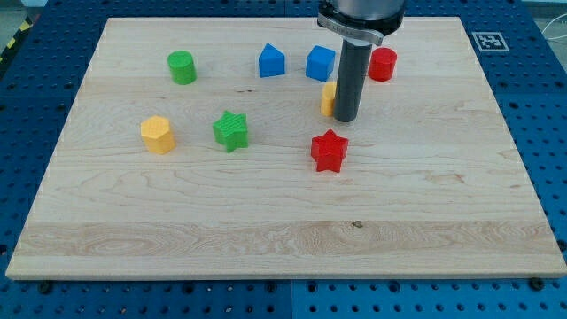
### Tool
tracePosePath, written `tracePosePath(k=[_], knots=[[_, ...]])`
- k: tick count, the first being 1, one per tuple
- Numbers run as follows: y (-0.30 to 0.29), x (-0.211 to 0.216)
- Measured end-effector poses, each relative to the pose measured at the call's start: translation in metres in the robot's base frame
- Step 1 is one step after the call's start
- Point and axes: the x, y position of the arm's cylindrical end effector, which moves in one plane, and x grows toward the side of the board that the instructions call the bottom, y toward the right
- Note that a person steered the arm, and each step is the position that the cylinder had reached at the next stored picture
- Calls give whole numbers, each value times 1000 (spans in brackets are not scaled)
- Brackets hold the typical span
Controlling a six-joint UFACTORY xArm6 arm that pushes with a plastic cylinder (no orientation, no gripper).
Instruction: Move the yellow heart towards blue triangle
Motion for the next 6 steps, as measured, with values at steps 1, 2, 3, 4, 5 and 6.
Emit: tracePosePath(k=[1,2,3,4,5,6], knots=[[31,0],[35,-10],[15,-23],[-12,-22],[-36,-14],[-44,-13]])
